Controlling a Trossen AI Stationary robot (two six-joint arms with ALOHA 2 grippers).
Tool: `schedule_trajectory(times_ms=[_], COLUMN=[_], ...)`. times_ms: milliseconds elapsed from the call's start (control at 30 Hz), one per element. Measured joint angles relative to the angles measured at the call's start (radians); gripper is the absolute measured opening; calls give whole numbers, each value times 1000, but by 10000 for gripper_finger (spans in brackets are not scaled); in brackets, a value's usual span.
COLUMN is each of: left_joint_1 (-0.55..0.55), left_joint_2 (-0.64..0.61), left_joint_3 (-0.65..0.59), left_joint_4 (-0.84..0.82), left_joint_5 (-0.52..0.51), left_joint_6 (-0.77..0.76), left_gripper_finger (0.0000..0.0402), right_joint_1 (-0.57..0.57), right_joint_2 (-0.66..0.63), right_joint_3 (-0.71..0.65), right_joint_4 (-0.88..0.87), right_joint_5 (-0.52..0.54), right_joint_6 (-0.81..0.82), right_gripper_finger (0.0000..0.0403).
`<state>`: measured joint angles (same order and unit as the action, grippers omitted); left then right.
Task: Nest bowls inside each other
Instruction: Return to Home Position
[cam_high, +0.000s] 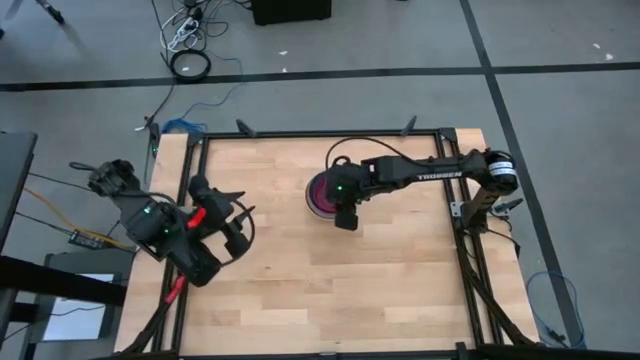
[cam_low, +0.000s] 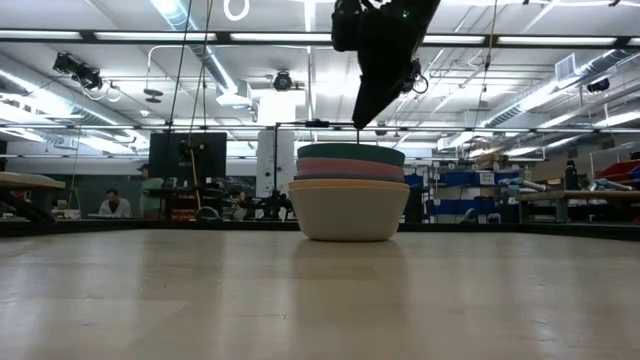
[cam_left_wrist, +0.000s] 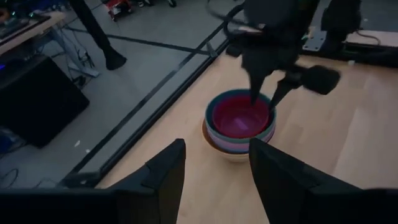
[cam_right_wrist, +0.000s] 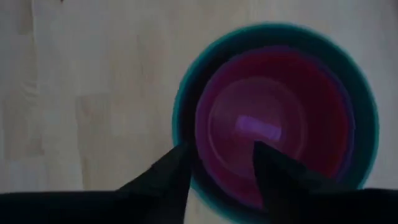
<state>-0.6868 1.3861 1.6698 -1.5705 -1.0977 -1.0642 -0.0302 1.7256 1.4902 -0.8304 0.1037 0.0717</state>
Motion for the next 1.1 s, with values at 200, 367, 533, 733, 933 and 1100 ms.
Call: schedule_trajectory(times_ms=[200, 367, 533, 733, 933, 1100], left_joint_1=[-21, -105, -211, -245, -245, -245], left_joint_2=[-23, -150, -291, -409, -498, -535], left_joint_3=[-136, -247, -366, -515, -659, -763], left_joint_4=[3, 0, -2, -1, 1, 16], left_joint_5=[-7, -134, -244, -311, -352, -372], left_joint_6=[-149, -278, -357, -407, -522, -640], left_gripper_finger=[186, 186, 186, 186, 186, 186], right_joint_1=[67, 129, 204, 320, 386, 388], right_joint_2=[-66, -237, -516, -859, -1176, -1406], right_joint_3=[0, 0, -7, -137, -410, -648], right_joint_4=[-25, 2, 15, 16, 28, 138], right_joint_5=[7, 136, 232, 363, 485, 493], right_joint_6=[-36, -82, -83, -50, 8, 14], right_gripper_finger=[40, 3, 1, 0, 0, 0])
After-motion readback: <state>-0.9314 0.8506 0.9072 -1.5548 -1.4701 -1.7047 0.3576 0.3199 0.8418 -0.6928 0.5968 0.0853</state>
